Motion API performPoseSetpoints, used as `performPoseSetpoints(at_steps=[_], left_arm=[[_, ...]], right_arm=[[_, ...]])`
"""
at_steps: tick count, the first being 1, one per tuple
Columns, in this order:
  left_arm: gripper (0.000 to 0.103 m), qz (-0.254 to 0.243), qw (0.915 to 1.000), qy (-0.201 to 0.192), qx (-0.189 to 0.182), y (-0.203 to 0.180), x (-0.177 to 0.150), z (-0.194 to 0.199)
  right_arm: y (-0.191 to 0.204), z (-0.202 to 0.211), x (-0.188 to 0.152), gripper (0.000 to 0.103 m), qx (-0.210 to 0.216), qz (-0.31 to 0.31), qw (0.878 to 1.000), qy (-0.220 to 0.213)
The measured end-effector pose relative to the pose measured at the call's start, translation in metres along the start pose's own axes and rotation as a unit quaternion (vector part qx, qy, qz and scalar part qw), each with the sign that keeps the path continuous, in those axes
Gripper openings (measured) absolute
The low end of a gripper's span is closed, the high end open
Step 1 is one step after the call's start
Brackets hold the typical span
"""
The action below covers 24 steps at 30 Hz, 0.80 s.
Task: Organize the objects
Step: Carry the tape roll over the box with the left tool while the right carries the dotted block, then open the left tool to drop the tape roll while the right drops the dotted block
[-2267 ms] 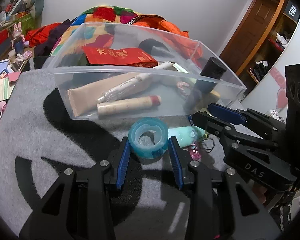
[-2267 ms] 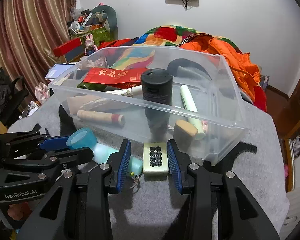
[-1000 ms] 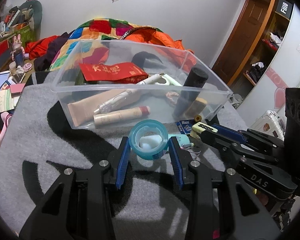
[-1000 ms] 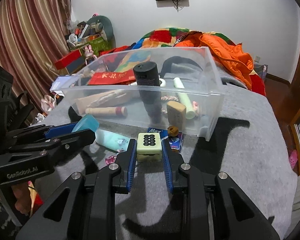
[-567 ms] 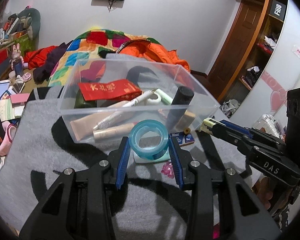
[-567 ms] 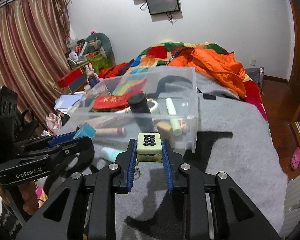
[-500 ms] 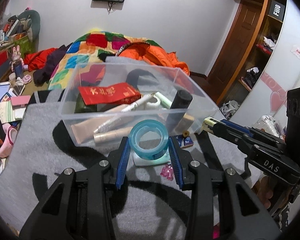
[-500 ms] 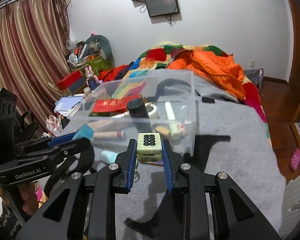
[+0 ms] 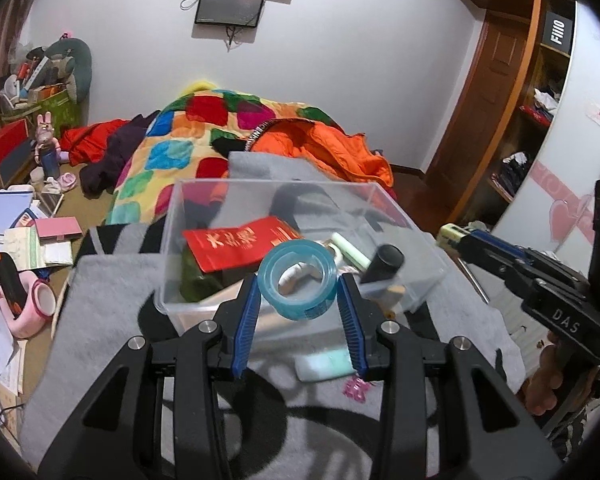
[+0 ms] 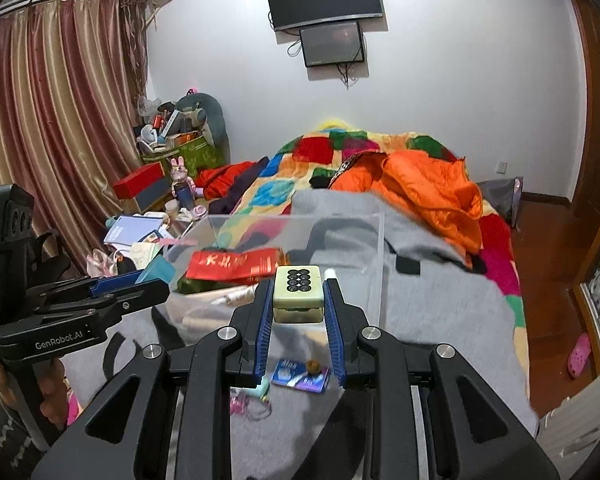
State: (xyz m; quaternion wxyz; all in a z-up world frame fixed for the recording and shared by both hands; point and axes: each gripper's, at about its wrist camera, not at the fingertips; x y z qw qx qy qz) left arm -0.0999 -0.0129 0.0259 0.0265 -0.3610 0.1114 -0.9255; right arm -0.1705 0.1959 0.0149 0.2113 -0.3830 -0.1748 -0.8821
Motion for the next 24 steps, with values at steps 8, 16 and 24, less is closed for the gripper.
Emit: performPoseSetpoints(at_steps=[8,16,24], left_arm=[[0.039,0.001,0.9997,0.009,0.021,0.012,0.008,-0.017],[0.039,0.006,0.999,0.034,0.029,0.017,0.008,-0.045],[0.037,-0.005,0.9988,0.045,0.02,0.008,0.014,-0.06]], right_arm=[[-0.009,-0.021,0.005,0.022,-0.014,-0.013,1.0,0.019],[-0.023,-0.045,0.001,0.022,-0.018,-0.039,0.998,0.047],[-0.02,-0.06,0.001,0.022,-0.022,-0.033,0.997,0.062]])
Point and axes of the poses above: each gripper's, at about its wrist camera, not at the fingertips, and z roughly against the way its jaws point, y to its left, x to its top, and after that the axes turned 8 degrees about y, right-handed
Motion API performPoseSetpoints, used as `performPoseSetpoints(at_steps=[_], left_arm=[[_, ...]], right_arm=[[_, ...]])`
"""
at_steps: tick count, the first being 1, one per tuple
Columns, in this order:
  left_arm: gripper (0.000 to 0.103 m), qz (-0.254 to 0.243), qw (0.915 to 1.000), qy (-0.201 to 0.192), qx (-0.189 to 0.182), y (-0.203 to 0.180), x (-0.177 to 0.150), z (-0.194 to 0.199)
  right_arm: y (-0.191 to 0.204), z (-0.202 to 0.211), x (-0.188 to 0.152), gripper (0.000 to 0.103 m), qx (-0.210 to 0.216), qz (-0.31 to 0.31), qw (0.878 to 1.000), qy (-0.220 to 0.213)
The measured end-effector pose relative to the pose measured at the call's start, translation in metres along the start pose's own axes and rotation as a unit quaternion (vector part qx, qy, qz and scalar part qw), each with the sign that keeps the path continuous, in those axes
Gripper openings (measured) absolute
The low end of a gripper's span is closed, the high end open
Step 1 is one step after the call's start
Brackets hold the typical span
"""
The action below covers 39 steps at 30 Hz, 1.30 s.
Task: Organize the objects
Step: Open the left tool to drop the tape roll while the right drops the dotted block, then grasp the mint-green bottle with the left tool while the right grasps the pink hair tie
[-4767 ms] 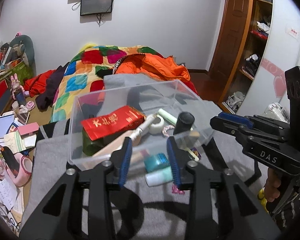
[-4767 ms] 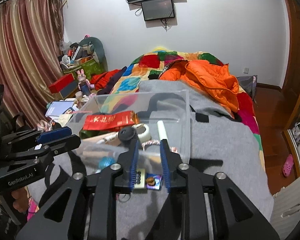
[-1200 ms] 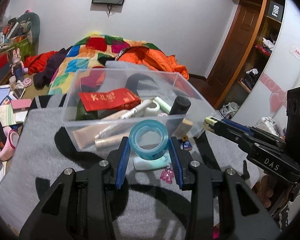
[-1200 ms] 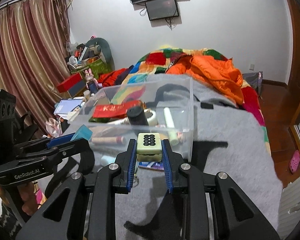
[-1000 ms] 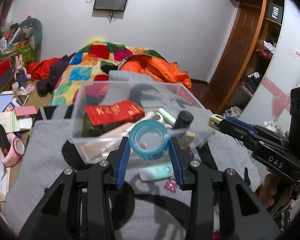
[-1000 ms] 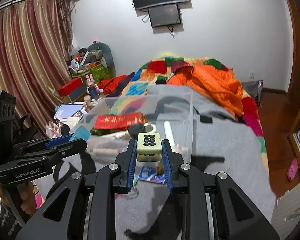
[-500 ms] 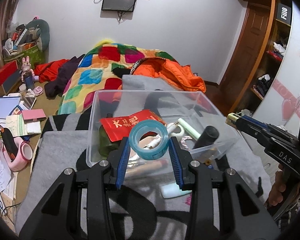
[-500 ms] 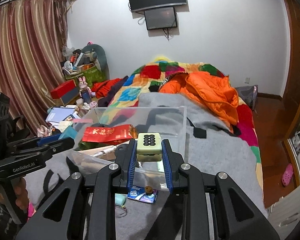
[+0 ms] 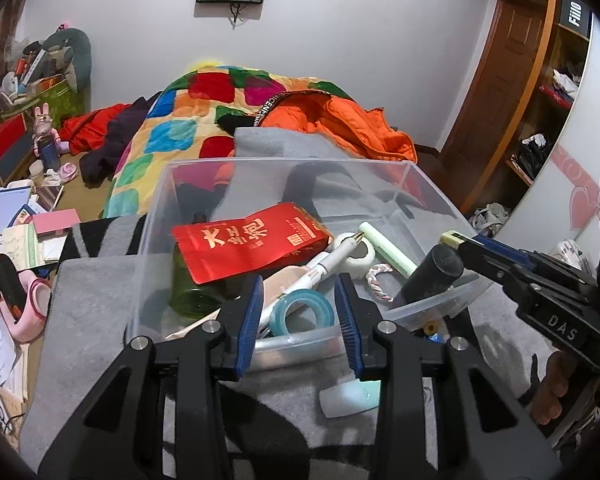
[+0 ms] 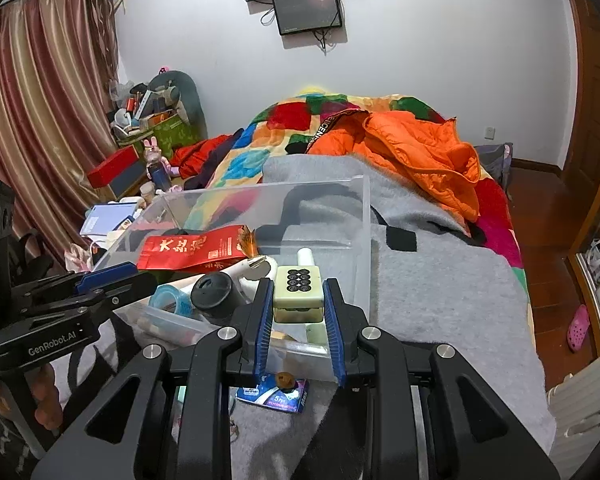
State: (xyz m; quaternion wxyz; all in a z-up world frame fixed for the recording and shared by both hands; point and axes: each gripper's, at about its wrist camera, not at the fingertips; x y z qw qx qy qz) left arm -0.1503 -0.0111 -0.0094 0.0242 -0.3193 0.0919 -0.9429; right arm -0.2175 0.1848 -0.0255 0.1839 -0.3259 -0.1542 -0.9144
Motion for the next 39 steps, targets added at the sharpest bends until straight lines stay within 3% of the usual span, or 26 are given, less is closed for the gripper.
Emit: performPoseSetpoints(at_steps=[9,14,22,29,39], left_arm=[[0.037,-0.007,1.0,-0.002,0.005,-0.002,-0.001,0.002],[0.042,-0.009,0.9999,-0.008,0.005,-0.003,-0.008,0.012],[0.044,-0.013,0.9998,-0.018,0.0,-0.003,-0.023,0.034],[0.05,-0.013,0.9997,-0.019,-0.002,-0.001,-0.039,0.046],[0.05,-0.017,0.9996,0.024,0.002,-0.004,-0.064,0.025]], right_arm=[[0.005,-0.009,0.001,0.022,-0.007,0.003,1.0,0.013],[0.009,-0.005,-0.003,0.023,-0.016,0.014,1.0,0.013],[0.013,0.016,-0.01,0.035,-0.018,0.019,1.0,-0.006],[0.017,0.033,-0.022,0.038,-0.019,0.03,0.999,-0.017],[0.03,0.017,-0.054,0.038,0.008,0.038,0.999,0.034]])
Point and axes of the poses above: each gripper's, at about its wrist camera, not at the fingertips, and z roughly against the way its jaws point, y to its left, x to its top, and after that the axes turned 8 degrees about y, right-handed
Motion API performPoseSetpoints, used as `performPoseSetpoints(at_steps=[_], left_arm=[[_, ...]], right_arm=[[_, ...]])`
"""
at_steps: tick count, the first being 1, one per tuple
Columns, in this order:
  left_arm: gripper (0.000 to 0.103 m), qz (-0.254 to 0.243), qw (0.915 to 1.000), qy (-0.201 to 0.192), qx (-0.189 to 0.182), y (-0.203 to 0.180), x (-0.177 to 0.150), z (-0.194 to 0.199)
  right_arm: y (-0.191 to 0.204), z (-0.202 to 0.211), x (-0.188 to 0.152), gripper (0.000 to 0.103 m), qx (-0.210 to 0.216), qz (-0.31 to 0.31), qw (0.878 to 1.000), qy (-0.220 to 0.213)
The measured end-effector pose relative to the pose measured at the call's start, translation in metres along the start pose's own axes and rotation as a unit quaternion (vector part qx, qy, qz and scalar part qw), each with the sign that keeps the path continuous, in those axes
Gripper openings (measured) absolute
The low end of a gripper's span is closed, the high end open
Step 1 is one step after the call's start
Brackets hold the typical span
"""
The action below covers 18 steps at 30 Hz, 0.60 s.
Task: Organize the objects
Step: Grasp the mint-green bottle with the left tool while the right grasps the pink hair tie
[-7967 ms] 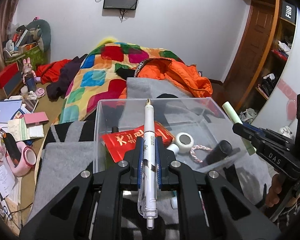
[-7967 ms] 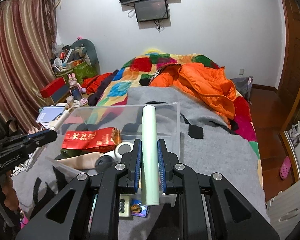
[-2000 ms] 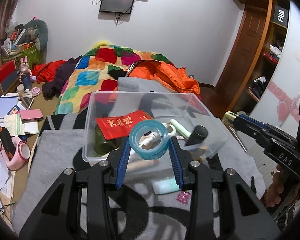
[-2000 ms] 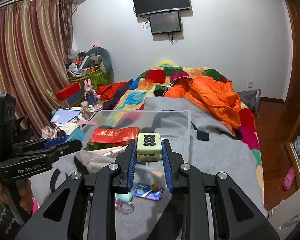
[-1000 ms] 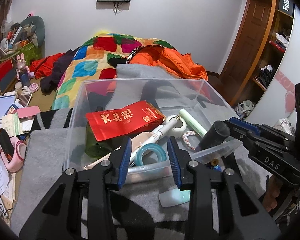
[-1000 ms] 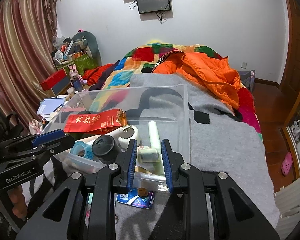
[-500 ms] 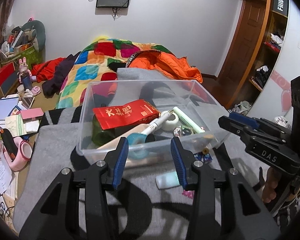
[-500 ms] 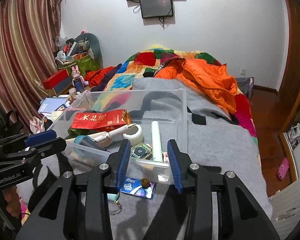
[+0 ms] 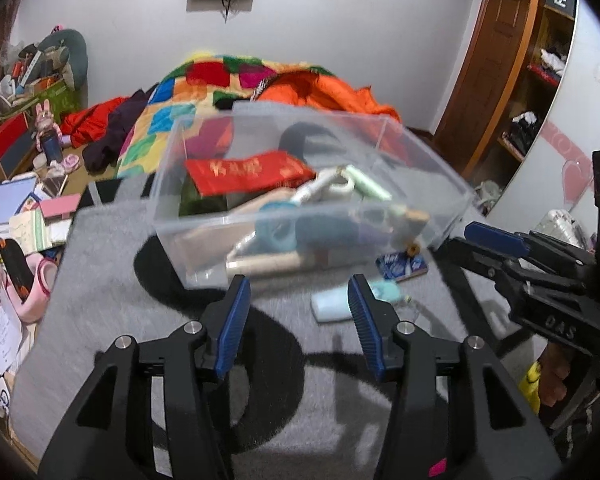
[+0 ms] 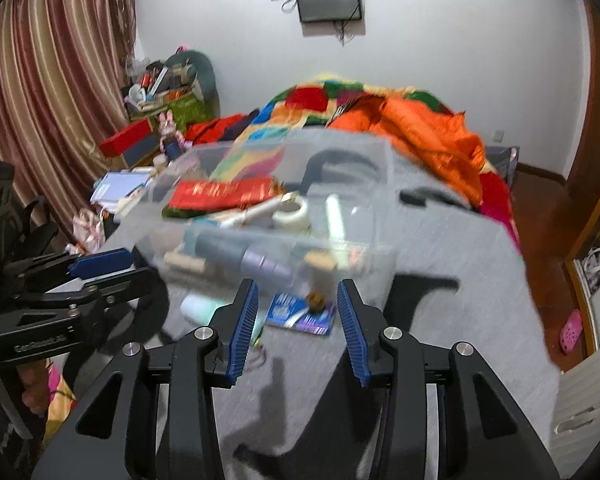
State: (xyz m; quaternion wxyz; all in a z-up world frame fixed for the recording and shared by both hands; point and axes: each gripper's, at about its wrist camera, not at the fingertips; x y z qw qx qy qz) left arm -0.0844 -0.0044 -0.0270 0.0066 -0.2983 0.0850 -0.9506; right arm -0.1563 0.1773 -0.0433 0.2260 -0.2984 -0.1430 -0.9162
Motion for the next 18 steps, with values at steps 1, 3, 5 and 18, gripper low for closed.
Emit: performPoseSetpoints(at_steps=[1,3,5,18], left_arm=[[0.05,0.002,1.0,0.005,-0.001,0.001,-0.002,-0.003],[0.05,0.008,0.9999,0.014,-0.002,0.005,-0.006,-0.007],[0.05,0.012,0.9997,0.019,0.0,0.01,-0.011,-0.009],[0.059,0.022,0.9988,0.044,-0.006,0.029,-0.022,-0.013]], right_arm=[[0.003,-0.004,-0.003,0.038,0.006,0.001,1.0,0.008],[0.009,-0.013,-0.007,0.041,0.017,0.002,1.0,0.023],[0.017,-0.021,-0.012,0.049,0.03,0.005,0.999,0.035],[0.039,-0.047,-0.024,0.025,-0.004,0.046,0.997,0.056]])
Point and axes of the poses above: each gripper's, at about its wrist camera, not at the fingertips, and z roughly against the way its jaws point, y to its left, x to its top, and after that the axes turned 8 degrees about y, right-handed
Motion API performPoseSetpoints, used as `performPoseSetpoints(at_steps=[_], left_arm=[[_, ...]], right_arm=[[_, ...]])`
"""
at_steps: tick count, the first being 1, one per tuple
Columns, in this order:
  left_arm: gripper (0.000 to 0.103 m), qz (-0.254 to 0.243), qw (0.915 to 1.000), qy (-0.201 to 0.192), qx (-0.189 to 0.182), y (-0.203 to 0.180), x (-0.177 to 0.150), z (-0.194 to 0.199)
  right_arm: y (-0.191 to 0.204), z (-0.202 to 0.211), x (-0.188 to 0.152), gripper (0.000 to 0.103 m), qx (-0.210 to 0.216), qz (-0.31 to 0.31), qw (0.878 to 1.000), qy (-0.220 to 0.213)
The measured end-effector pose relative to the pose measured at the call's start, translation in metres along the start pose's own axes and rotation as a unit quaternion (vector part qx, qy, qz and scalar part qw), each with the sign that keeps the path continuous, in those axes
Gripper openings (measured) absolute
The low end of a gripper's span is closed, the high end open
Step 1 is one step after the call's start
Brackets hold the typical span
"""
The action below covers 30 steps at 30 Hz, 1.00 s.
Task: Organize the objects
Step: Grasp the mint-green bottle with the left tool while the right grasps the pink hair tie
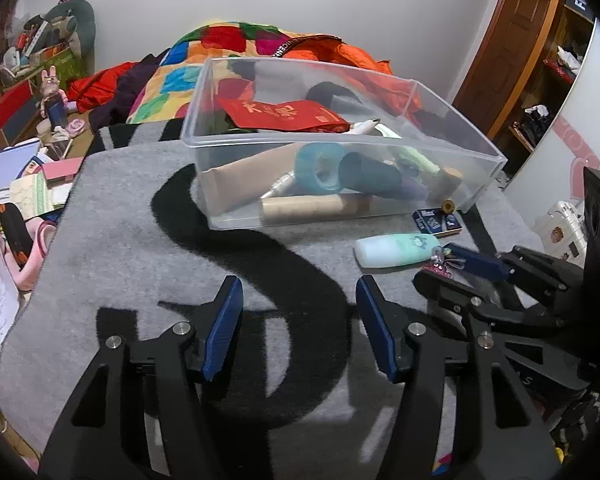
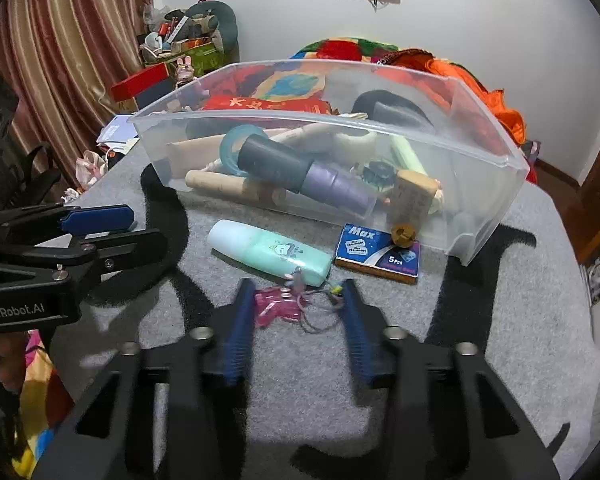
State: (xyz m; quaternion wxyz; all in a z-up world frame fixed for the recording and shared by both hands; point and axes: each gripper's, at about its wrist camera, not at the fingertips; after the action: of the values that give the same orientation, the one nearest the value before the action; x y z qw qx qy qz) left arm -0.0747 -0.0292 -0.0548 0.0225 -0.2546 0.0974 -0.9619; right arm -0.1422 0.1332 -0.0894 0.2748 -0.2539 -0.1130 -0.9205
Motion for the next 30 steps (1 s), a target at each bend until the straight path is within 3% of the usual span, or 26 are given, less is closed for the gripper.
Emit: performPoseSetpoints(at_steps=[9,21,23,28,30], left_arm=[[0.072,-0.046,0.9988,0.006,-0.013,-0.034,0.017,-0.006],[0.072,-0.151,0.9876,0.043,-0.001,-0.082,0.045,-0.045],[0.066,-0.146,0.9878,0.055,-0.01,-0.08,0.044,-0.052],[0.03,-0.157,0.9861,0.052,-0.012,-0.082,0.032,-0.043],[0.023,-0.164,0.9843,0.059,-0.027,-0.084,0.026,-0.037]], right_arm=[[-0.031,0.015,-0.014,0.025,0.011,-0.044,0.999,-0.015],[-0.067,0.034,-0.023,0.025,0.008,-0.094,0.995,-0.033],[-0.068,0.035,-0.025,0.025,0.007,-0.094,0.995,-0.034],[-0.069,0.032,-0.026,0.025,0.008,-0.098,0.995,-0.03],[-0.069,0.033,-0.025,0.025,0.009,-0.098,0.995,-0.032]])
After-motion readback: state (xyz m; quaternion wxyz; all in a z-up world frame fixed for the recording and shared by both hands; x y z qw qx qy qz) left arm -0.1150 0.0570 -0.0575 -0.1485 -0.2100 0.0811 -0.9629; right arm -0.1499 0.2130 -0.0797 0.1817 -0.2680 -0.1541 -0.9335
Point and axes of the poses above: each gripper's, at about its wrist camera, not at the fingertips, and z roughly against the way its jaws point, y to its left, x to its top, and after that the axes turned 8 degrees about y, right-handed
